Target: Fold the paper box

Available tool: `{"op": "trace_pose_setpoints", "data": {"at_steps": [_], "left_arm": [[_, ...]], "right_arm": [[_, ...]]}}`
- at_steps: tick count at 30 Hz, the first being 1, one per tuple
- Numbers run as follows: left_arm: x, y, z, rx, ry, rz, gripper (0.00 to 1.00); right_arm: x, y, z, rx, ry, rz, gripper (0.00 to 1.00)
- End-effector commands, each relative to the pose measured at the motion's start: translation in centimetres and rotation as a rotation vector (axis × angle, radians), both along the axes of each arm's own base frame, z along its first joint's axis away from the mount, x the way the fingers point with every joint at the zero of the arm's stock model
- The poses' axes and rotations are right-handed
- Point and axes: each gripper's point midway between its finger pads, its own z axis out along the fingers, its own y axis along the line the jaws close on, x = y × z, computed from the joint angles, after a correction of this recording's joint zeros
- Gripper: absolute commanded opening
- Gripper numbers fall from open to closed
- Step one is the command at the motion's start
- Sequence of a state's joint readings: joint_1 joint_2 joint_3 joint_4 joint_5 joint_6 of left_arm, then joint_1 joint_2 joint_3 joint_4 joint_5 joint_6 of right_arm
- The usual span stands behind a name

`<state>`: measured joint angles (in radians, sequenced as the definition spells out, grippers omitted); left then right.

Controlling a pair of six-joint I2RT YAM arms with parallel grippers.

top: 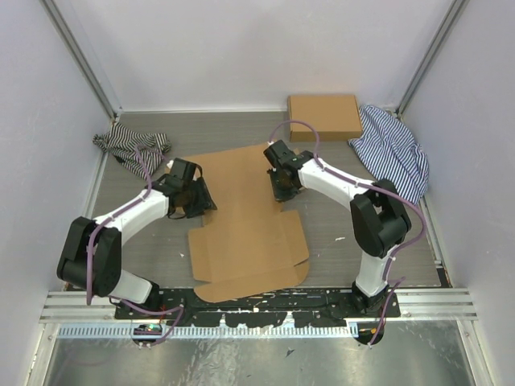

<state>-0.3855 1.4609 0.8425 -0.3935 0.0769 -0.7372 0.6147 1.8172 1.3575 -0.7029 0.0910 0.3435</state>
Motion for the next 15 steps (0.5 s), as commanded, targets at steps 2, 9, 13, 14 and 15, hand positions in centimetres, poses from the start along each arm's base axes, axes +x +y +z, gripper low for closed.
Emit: {"op": "trace_pose_setpoints", "data": {"at_steps": [2, 9, 13, 14, 15], "left_arm": [[0.9, -0.7, 0.3, -0.006, -0.003, 0.0, 0.54], [0.4, -0.8, -1.7, -0.001, 0.043, -0.006, 0.53], [0.5, -0.8, -1.9, 0.001, 0.044, -0.005, 0.54], [0.5, -0.8, -2.0, 0.003, 0.046, -0.005, 0.54], [0.5, -0.8, -2.1, 0.004, 0.049, -0.004, 0.54]], "right_arm": [[0.3, 2.5, 0.1, 0.049, -0.016, 0.026, 0.1], [-0.1, 4.0, 0.3, 0.077, -0.019, 0.057, 0.28], [-0.2, 4.9, 0.4, 0.088, -0.016, 0.076, 0.31], [-0.3, 5.1, 0.2, 0.087, -0.012, 0.081, 0.32], [-0.3, 5.2, -0.1, 0.088, -0.007, 0.084, 0.33]]}}
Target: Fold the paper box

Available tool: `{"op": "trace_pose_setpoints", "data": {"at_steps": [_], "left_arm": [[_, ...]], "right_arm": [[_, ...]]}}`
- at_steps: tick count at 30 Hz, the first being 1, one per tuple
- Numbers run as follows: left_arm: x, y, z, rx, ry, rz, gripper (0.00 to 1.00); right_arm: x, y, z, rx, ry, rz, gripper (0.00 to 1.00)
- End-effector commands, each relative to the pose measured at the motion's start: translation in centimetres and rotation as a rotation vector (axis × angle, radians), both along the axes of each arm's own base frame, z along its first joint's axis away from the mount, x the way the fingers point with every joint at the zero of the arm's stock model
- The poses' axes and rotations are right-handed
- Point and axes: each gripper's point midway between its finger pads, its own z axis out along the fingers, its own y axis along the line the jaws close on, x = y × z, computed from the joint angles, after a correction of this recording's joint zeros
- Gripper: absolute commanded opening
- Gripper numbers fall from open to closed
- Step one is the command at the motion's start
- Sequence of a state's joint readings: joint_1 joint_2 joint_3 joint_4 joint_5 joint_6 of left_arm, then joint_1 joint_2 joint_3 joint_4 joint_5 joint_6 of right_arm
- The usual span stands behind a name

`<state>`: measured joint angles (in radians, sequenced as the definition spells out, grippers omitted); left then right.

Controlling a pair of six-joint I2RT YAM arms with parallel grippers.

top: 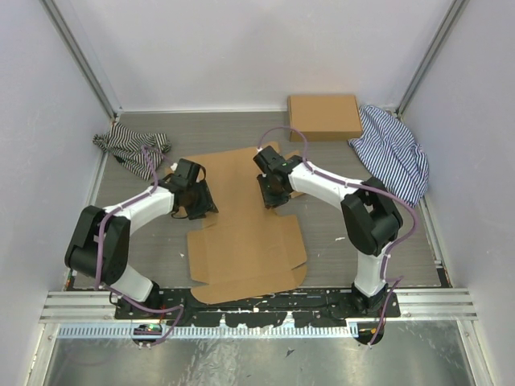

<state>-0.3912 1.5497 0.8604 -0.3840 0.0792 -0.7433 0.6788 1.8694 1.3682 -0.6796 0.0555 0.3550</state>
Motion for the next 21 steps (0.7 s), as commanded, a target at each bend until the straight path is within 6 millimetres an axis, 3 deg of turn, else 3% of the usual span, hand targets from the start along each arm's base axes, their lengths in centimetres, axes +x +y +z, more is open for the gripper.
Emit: {"op": "trace_pose_setpoints", "data": {"at_steps": [1, 13, 17, 21], "left_arm": [[0.4, -0.5, -0.2, -0.014, -0.006, -0.002, 0.53], [-0.5, -0.4, -3.1, 0.017, 0.088, -0.017, 0.53], [-0.8, -0.2, -3.1, 0.034, 0.11, -0.024, 0.53], [-0.4, 0.1, -0.5, 0.046, 0.073, -0.021, 0.54]], "right_arm": [[1.0, 2.5, 1.1, 0.073, -0.032, 0.02, 0.33], [0.3, 3.4, -3.6, 0.072, 0.06, 0.021, 0.37], [0.5, 3.2, -3.0, 0.067, 0.044, 0.012, 0.38], [1.4, 3.1, -0.2, 0.071, -0.017, 0.0, 0.43]]}}
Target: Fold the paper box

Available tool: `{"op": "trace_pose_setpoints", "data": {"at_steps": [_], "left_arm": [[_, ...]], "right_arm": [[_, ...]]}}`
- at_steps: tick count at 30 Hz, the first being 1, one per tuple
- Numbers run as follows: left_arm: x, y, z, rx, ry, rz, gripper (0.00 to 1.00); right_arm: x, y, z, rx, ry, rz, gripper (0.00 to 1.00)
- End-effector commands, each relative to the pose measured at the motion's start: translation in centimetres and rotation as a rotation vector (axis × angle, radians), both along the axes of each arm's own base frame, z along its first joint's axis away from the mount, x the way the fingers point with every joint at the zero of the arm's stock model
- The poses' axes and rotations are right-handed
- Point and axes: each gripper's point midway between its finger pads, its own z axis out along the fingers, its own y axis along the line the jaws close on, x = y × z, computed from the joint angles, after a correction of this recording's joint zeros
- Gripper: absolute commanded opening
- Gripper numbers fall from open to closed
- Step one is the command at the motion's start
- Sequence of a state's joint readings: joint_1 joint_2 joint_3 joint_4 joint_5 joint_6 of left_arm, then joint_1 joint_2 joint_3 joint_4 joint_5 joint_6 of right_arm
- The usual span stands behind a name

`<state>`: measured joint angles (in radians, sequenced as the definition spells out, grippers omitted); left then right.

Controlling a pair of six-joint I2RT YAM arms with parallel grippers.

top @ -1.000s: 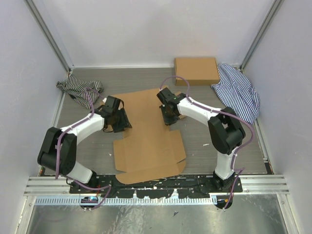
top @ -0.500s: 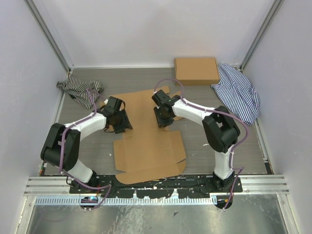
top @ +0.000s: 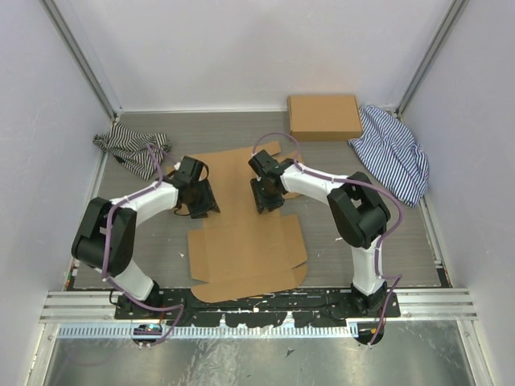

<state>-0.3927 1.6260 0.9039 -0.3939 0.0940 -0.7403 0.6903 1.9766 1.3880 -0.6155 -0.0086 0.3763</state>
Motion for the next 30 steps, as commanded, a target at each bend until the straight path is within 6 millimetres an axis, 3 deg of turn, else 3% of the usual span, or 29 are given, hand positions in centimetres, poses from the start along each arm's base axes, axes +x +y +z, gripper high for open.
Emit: {"op": "trace_pose_setpoints", "data": {"at_steps": [1, 5, 8, 11, 16, 20, 30], "left_arm": [[-0.8, 0.9, 1.6, 0.048, 0.013, -0.008, 0.55], [0.5, 2.0, 6.7, 0.09, -0.108, 0.01, 0.59], [1.6, 3.2, 10.1, 0.137, -0.193, 0.026, 0.6], [2.5, 5.2, 11.6, 0.185, -0.231, 0.059, 0.61], [3.9, 9.9, 10.3, 0.199, -0.187, 0.177, 0.6], [4.9, 12.7, 8.1, 0.183, -0.132, 0.255, 0.59], [7.0, 13.1, 5.0, 0.205, -0.052, 0.233, 0.57]], "right_arm": [[1.7, 0.9, 3.9, 0.035, -0.098, -0.023, 0.48], [3.3, 0.5, 8.2, 0.049, -0.191, -0.048, 0.61], [5.0, -0.4, 10.8, 0.062, -0.24, -0.078, 0.64], [7.4, -2.2, 12.7, 0.088, -0.269, -0.134, 0.65], [11.3, -8.2, 13.9, 0.093, -0.298, -0.281, 0.65], [13.4, -12.2, 13.1, 0.073, -0.291, -0.347, 0.65], [15.6, -12.7, 8.0, 0.077, -0.21, -0.319, 0.64]]}}
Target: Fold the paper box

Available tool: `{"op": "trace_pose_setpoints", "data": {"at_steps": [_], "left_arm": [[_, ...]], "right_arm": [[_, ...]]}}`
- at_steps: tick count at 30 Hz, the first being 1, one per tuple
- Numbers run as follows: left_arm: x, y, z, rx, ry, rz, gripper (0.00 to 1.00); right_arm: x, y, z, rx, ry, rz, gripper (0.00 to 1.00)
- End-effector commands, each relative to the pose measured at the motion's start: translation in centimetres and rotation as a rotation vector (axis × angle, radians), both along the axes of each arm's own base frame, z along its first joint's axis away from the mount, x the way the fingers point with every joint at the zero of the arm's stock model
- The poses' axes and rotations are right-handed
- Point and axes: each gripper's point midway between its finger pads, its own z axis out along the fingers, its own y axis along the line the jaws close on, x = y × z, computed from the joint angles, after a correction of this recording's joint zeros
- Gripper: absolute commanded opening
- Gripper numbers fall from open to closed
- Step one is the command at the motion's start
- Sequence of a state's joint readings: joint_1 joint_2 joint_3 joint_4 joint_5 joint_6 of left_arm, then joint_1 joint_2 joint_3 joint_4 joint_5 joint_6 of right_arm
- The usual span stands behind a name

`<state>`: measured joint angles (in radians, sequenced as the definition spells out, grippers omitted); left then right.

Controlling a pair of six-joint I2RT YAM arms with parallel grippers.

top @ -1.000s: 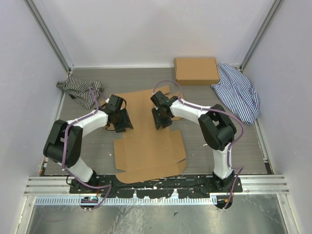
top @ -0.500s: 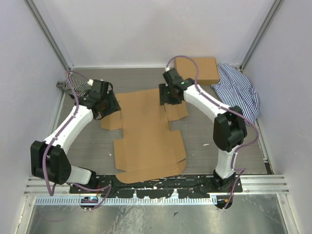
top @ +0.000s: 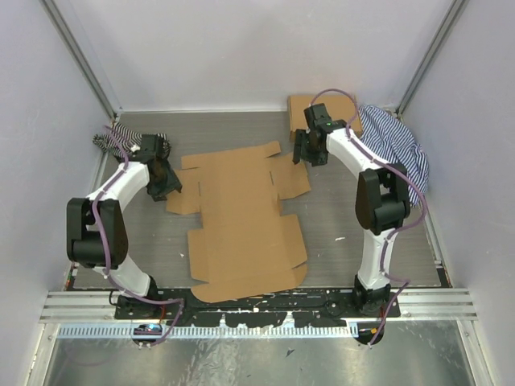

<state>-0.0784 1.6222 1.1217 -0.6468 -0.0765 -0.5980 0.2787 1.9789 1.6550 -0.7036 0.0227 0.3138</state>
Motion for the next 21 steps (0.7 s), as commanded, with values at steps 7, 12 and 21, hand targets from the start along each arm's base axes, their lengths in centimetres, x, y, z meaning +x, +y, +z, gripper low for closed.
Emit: {"op": "trace_pose_setpoints", "data": {"at_steps": [7, 12, 21], "left_arm": [[1.7, 0.0, 1.1, -0.011, -0.054, -0.024, 0.57], [1.4, 0.1, 2.3, -0.012, -0.089, -0.023, 0.57], [3.2, -0.2, 4.2, -0.025, -0.156, -0.024, 0.61]], "right_arm": [[2.4, 0.5, -1.8, 0.027, -0.012, 0.064, 0.63], [2.7, 1.1, -3.3, 0.052, 0.009, 0.092, 0.61], [4.0, 1.6, -0.7, 0.084, -0.064, 0.073, 0.62]]}}
